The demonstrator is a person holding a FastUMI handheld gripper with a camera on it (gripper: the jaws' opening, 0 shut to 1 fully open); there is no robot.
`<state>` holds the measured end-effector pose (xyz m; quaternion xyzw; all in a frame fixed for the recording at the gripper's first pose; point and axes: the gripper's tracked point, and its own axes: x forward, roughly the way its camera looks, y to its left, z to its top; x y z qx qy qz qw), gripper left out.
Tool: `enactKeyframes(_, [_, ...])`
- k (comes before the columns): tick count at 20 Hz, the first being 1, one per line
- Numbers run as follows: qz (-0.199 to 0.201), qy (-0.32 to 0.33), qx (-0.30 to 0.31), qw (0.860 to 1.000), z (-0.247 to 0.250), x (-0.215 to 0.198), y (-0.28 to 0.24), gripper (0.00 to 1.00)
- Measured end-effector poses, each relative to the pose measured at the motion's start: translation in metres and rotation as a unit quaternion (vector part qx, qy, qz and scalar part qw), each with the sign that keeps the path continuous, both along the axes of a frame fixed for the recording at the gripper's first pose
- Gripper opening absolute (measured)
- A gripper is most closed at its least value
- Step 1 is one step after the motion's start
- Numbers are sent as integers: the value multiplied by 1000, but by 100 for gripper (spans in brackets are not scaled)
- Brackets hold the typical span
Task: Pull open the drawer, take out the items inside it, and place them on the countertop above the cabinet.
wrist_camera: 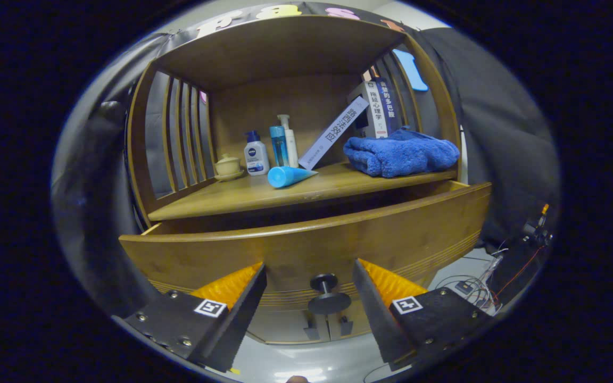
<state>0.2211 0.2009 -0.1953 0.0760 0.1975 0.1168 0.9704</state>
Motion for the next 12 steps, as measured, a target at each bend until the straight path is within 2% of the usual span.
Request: enactKeyframes(12, [7,-4,3,1000,-8,47,21,98])
